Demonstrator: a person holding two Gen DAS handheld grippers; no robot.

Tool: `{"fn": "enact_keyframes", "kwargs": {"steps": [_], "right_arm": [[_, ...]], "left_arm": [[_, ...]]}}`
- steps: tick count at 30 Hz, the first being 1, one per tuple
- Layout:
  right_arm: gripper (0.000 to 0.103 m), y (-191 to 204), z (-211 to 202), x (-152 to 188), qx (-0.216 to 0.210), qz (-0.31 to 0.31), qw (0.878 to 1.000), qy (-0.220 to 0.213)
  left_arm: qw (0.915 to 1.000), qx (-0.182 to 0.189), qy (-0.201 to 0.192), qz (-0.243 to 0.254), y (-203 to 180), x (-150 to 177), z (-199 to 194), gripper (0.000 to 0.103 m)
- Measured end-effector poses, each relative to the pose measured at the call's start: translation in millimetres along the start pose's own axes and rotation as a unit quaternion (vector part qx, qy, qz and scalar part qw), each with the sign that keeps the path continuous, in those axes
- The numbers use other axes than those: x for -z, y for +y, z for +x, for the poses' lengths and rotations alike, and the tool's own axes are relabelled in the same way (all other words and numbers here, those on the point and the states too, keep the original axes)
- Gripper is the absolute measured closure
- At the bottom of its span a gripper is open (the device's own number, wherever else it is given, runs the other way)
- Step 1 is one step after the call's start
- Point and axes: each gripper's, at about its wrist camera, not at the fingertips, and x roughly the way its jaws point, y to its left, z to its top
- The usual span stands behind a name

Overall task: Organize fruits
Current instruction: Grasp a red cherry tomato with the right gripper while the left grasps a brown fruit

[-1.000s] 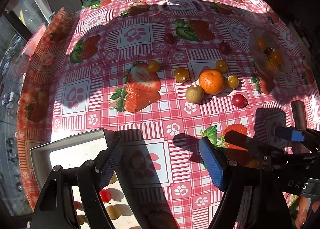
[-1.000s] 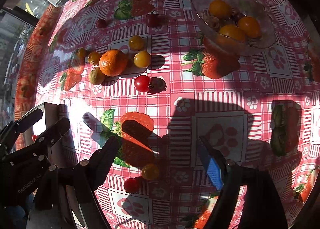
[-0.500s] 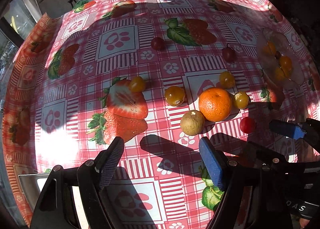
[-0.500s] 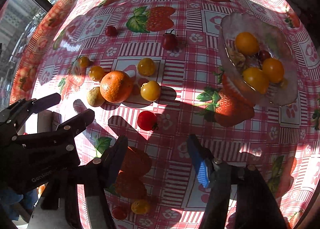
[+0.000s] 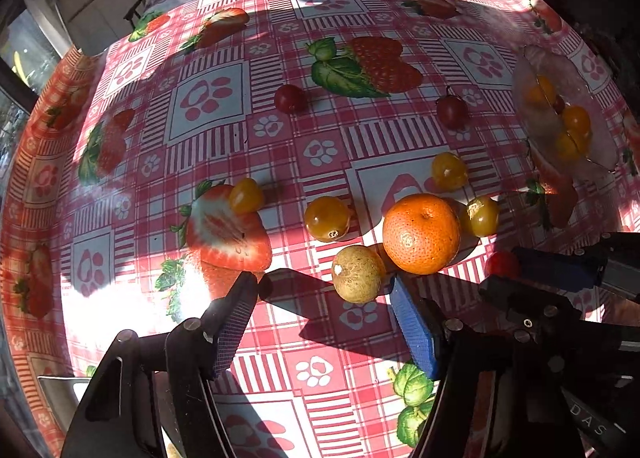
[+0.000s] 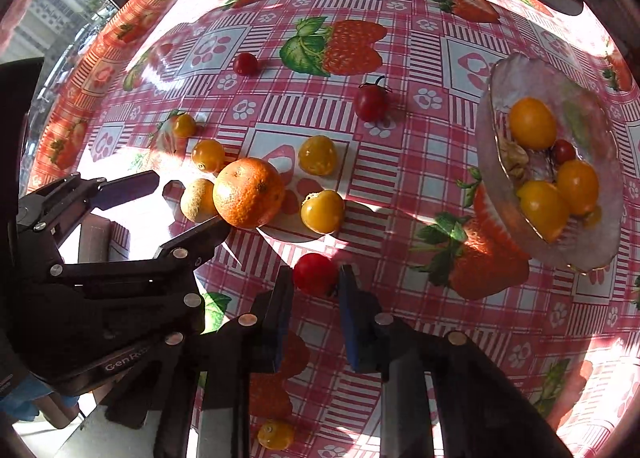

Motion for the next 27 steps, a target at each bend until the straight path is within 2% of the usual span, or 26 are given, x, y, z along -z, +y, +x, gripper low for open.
{"fn": "enact_keyframes", "kwargs": {"steps": [2,4,8,9,15,27], "right_arm": [[0.079,-4,-2,3,-0.007,0.010,1.000,0.002],[0.079,-6,-4,6,-0.009,0.011,1.000,0.001],[0.079,-12,-8,12,-0.016,0.020,1.000,0.000],[0.079,-14,-9,13,-0.018,0.025,1.000,0.000],[0.079,-21,-18,23,-0.029,0.051,0.998,-0.001],[0.079,-16,-29,63,-0.050,0.092,0.994,0.019]], "left_arm": [[1.0000,-0.001,-0.002,0.001,-2,-2,0,0.035],[1.0000,0.004,-0.006,-0.001,-3,-2,-1,0.043],[0.9998,0.020,-0.007,0.005,-8,-5,-3,0.070],[0.9997,0.020,-0.007,0.012,-11,-5,-4,0.073],[0.9994,0.034,-0.001,0.001,-10,3,-8,0.073],[0.9981,0.056,0.006,-0.023,-2,54,-43,0.073]]}}
